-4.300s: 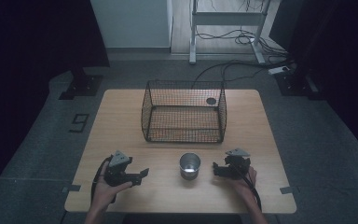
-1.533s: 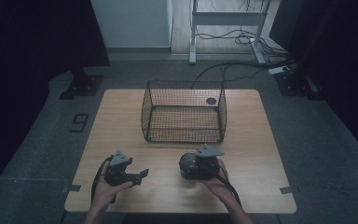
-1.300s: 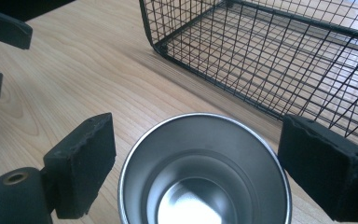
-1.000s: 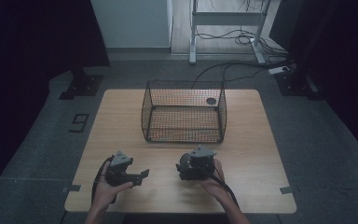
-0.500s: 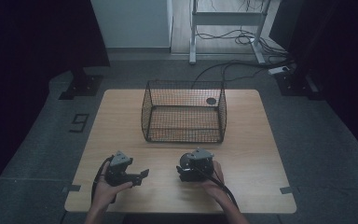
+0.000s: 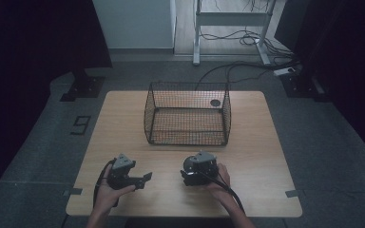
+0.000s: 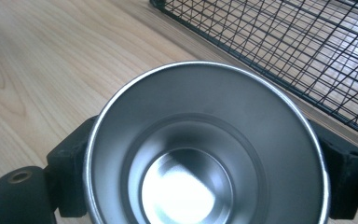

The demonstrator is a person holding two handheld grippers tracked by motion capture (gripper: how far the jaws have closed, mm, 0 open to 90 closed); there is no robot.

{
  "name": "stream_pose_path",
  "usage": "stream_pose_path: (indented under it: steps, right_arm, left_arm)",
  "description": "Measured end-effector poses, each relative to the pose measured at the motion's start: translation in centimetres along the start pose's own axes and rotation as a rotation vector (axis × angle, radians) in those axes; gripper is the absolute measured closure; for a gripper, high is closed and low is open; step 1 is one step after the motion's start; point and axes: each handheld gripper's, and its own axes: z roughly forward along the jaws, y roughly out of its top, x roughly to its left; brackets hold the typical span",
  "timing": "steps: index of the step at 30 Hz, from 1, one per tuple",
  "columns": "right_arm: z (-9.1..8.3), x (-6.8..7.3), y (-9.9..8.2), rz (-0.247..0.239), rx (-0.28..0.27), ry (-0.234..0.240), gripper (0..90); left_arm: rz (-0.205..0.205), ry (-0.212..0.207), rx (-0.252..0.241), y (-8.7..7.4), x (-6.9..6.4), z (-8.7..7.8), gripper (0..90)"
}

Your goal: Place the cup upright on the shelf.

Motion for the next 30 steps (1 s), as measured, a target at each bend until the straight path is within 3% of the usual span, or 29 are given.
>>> stream_pose_path:
  steps: [9,19,30]
  right_arm:
    - [-0.8,-0.3,0.4,0.025,-0.033,0.026,13.2]
    - [-2.9,-0.2,1.7,0.009,-0.081,0.067,13.2]
    - [-3.8,-0.6,3.2,0.006,-0.105,0.097,13.3]
  left_arm:
    - [-0.001,0.0,-0.001,0.0,0.1,-0.1,15.4]
    - [-0.012,0.007,-0.013,0.0,0.3,-0.4,15.4]
    - [-0.007,0.0,-0.013,0.1,0.1,-0.5,15.4]
